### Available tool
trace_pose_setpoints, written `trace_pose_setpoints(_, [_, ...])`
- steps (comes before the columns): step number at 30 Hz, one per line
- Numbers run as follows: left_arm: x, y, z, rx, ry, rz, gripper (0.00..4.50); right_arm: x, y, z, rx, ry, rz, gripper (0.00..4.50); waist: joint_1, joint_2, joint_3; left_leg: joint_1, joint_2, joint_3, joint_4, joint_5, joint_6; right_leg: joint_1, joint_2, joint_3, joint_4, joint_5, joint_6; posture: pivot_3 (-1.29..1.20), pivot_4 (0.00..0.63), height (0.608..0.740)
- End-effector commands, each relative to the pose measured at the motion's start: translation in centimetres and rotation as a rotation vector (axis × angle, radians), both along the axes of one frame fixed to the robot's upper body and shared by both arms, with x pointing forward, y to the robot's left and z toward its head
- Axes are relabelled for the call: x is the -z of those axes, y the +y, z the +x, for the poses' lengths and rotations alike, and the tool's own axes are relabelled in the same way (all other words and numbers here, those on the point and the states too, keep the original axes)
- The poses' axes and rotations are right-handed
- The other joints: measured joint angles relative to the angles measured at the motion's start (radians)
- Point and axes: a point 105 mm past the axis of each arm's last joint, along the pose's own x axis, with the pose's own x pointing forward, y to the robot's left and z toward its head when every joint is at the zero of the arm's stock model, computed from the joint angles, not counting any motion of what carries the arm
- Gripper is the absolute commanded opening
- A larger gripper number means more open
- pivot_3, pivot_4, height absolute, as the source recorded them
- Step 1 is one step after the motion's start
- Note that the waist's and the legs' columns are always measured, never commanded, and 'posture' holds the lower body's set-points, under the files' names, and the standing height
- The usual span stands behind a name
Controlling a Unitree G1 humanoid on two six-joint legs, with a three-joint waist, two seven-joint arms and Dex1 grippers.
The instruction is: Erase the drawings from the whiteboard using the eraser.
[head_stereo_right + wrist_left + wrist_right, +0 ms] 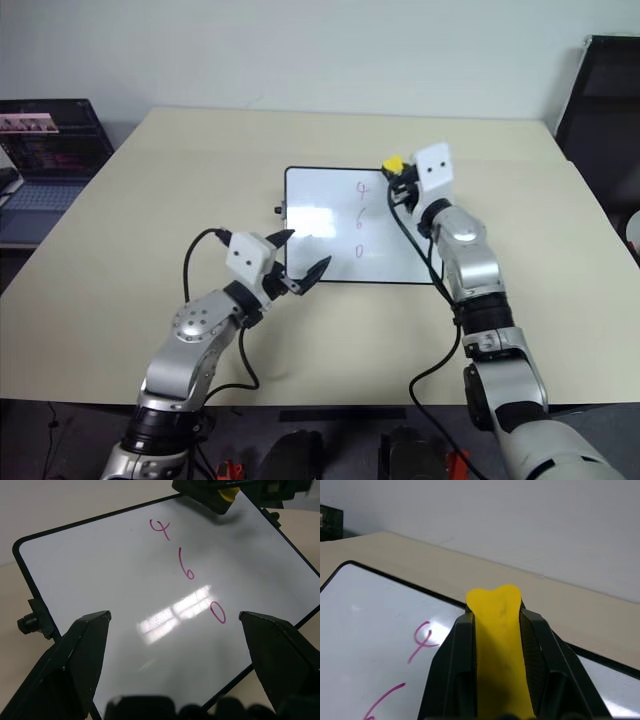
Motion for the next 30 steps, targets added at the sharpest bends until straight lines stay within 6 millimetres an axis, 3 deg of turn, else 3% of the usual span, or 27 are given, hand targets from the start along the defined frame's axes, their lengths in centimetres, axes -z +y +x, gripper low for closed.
trace_pose_setpoints(1, [-1.7,0.0,-0.3,-0.006,-0.067,-0.002,4.5,-1.3,0.5,-0.1,-0.019,-0.059,-0.004,0.87,0.0,0.0,0.0,0.0,0.0,0.0,0.0,0.0,0.0,0.0,0.0,0.0,0.0,0.0,0.0,0.0,0.15,0.74])
trace_pose_setpoints(23, [-2.1,0.5,-0.3,-0.041,-0.076,-0.008,4.5,-1.6,4.2,0.8,-0.072,-0.073,-0.058,0.87,-0.002,0.0,0.0,0.0,0.0,-0.001,0.0,0.0,0.0,0.0,0.0,0.0,0.0,0.0,0.0,0.0,0.15,0.74])
trace_pose_setpoints(30, [-2.0,1.0,-0.3,-0.06,-0.077,-0.01,4.5,-0.6,4.5,0.9,-0.065,-0.054,-0.103,0.87,-0.001,0.0,0.0,0.0,0.0,-0.001,0.0,0.0,0.0,0.0,0.0,0.0,0.0,0.0,0.0,0.0,0.15,0.74])
